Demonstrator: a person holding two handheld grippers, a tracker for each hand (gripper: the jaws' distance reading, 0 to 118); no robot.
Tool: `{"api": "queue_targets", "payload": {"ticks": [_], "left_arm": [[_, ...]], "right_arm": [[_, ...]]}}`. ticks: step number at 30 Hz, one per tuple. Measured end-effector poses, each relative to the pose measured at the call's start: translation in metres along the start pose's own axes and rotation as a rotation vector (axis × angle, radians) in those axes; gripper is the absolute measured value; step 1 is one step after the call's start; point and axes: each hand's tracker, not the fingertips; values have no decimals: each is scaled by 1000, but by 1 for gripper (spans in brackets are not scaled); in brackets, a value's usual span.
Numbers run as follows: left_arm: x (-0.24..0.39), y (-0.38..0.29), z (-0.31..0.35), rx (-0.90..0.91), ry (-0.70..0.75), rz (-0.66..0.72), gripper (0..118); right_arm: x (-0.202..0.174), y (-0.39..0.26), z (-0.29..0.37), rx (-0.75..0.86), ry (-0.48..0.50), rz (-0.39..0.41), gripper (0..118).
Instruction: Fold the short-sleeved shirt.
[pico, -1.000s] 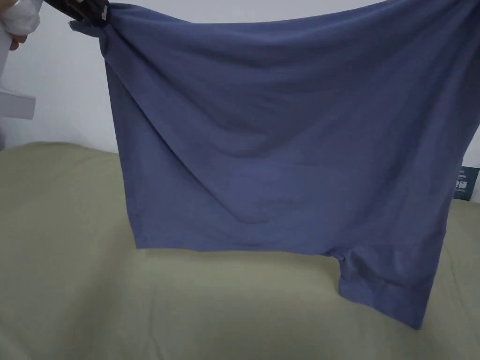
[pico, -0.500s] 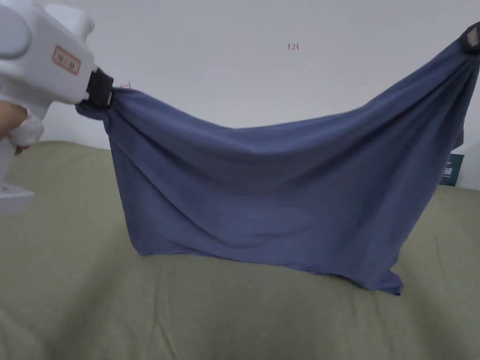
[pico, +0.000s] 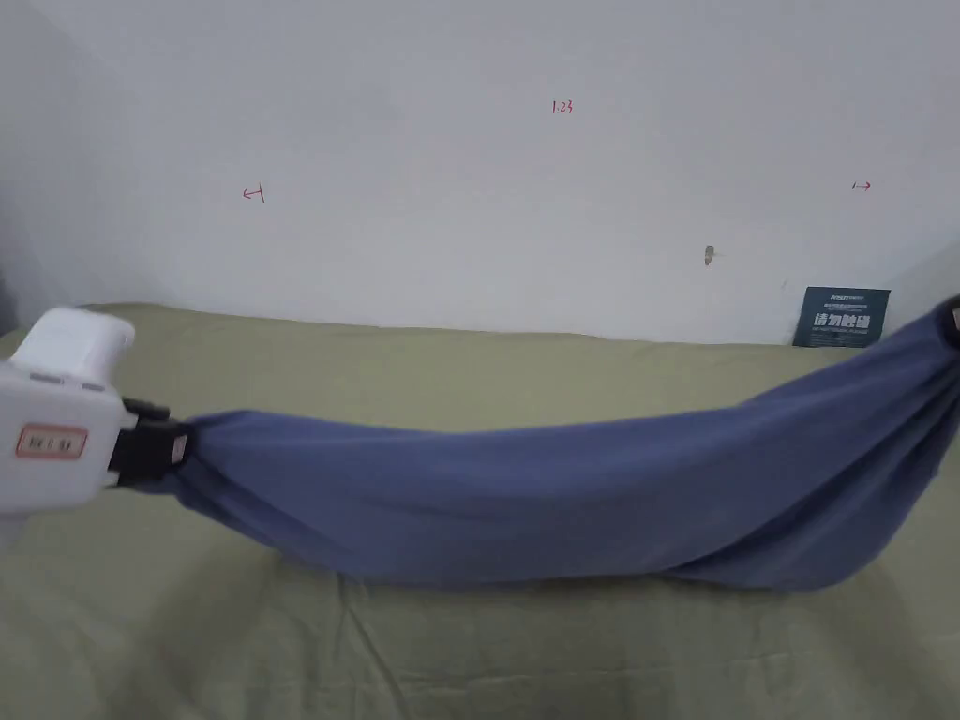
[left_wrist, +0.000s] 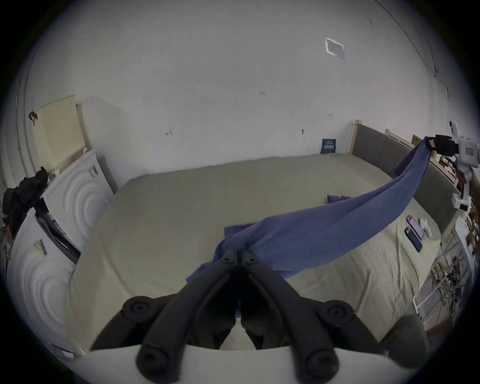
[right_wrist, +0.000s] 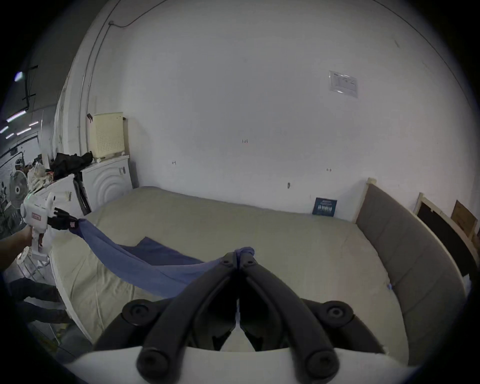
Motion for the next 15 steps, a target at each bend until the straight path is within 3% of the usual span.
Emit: {"api": "queue_targets", "payload": {"ticks": [4, 9, 15], "left_arm": [[4, -56, 14, -17, -57, 57, 1], [17, -125, 19, -83, -79, 16, 1], [13, -191, 8, -150, -104, 49, 1]], "right_arm": [[-18, -62, 30, -28, 5, -18, 0], [-35, -137, 56, -126, 21, -35, 0], [-42, -214, 69, -241, 36, -106, 0]]}}
